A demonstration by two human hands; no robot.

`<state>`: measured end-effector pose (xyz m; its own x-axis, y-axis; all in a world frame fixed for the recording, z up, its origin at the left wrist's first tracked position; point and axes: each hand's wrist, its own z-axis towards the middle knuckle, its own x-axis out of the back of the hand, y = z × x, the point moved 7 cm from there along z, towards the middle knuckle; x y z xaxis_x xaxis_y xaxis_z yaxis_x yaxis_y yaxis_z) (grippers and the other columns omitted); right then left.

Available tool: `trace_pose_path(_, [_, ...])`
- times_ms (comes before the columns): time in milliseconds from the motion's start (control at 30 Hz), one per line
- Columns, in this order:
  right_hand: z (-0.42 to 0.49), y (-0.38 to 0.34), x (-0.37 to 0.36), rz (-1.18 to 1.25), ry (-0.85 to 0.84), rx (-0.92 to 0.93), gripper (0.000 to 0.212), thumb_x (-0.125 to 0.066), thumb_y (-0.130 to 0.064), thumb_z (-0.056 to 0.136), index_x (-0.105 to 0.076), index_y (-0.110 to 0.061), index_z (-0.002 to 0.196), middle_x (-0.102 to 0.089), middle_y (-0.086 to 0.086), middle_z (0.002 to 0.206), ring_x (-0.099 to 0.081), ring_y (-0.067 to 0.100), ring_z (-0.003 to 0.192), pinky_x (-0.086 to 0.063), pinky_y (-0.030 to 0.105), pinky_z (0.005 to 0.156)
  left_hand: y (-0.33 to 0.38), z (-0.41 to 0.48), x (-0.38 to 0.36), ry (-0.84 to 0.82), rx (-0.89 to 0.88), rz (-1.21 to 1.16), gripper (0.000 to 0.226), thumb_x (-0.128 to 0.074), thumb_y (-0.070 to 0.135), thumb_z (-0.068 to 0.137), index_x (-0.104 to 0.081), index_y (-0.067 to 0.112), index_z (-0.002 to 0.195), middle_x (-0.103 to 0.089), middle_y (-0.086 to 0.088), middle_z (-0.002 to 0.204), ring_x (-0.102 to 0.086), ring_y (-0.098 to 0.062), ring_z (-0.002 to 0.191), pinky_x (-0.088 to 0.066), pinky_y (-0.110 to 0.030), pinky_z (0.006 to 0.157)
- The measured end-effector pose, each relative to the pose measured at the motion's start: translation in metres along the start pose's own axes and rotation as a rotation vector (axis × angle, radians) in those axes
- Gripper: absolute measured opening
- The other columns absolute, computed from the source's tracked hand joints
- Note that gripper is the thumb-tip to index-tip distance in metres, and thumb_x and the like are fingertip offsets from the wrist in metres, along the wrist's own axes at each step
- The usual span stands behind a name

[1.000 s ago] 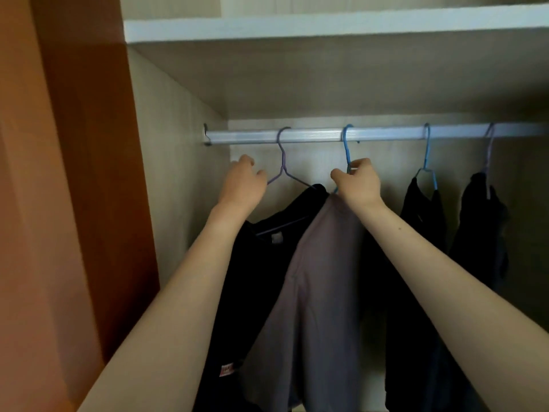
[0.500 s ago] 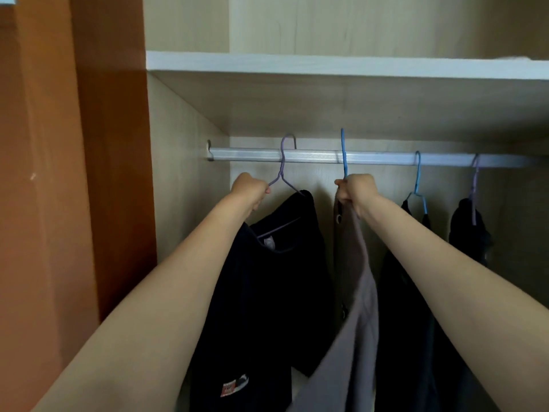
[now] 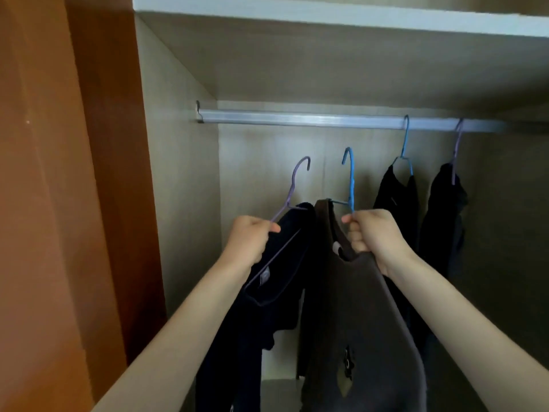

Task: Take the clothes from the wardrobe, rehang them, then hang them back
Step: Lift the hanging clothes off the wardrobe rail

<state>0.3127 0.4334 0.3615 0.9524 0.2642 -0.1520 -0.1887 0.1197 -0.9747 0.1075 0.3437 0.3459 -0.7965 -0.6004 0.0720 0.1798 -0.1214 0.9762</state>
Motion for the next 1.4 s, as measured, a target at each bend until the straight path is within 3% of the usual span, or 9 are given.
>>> trace_pose_path(333, [-0.185,0.155,0.065,-0.044,0.162,-0.294,0.03,-0.037,-0.009,0.1,-0.055,-0.006,0.077,-0.03,-0.006,0.049,-0.023,0.007,0.04,-0.018,0.017,0.032,-0.192,-0.136,0.023,-0.163,0.409,-0.075,0.026,-0.052,0.006,0.094,-0.066,0.006,0.072,-0.03,-0.001,0.051,-0.023,-0.005,0.029,-0.015,-0.012,0.032])
trace_pose_path(600, [-0.33,0.217,0.039,0.016,0.518,-0.288,0.033,-0.036,-0.01,0.101,-0.054,-0.006,0.074,-0.022,-0.005,0.053,-0.017,0.006,0.04,-0.014,0.011,0.037,-0.273,-0.211,0.055,-0.532,0.5,-0.019,0.029,-0.047,0.013,0.1,-0.066,0.006,0.079,-0.024,0.0,0.051,-0.018,-0.012,0.038,-0.014,-0.015,0.036])
trace_pose_path(833, [-0.468,0.234,-0.034,0.025,0.978,-0.197,0.033,-0.037,-0.007,0.1,-0.054,-0.005,0.071,-0.026,-0.006,0.049,-0.02,0.006,0.037,-0.015,0.012,0.037,-0.276,-0.245,0.112,-0.945,0.433,-0.013,0.027,-0.046,0.012,0.1,-0.064,0.006,0.08,-0.026,0.003,0.051,-0.017,-0.01,0.037,-0.015,-0.016,0.035])
trace_pose_path(1033, [-0.612,0.2,-0.124,-0.018,1.302,-0.164,0.029,-0.038,-0.007,0.099,-0.053,-0.003,0.074,-0.027,-0.007,0.048,-0.021,0.005,0.036,-0.014,0.013,0.036,-0.249,-0.305,0.157,-1.285,0.392,0.022,0.028,-0.047,0.014,0.1,-0.063,0.01,0.077,-0.026,0.003,0.049,-0.018,-0.007,0.034,-0.016,-0.016,0.034])
trace_pose_path(1167, [-0.717,0.195,-0.183,-0.006,1.494,-0.134,0.026,-0.039,-0.006,0.097,-0.054,-0.002,0.076,-0.025,-0.003,0.052,-0.021,0.006,0.038,-0.012,0.017,0.039,-0.235,-0.358,0.189,-1.485,0.292,0.038,0.027,-0.048,0.012,0.099,-0.064,0.008,0.077,-0.026,0.005,0.05,-0.017,-0.007,0.037,-0.015,-0.014,0.036])
trace_pose_path(1400, [-0.91,0.221,-0.279,0.142,1.825,0.009,0.026,-0.039,-0.008,0.099,-0.052,-0.003,0.077,-0.022,-0.003,0.055,-0.019,0.006,0.039,-0.012,0.014,0.04,-0.225,-0.503,0.269,-1.783,0.156,0.124,0.025,-0.047,0.012,0.099,-0.064,0.0,0.084,-0.027,0.008,0.048,-0.018,-0.006,0.036,-0.013,-0.017,0.039])
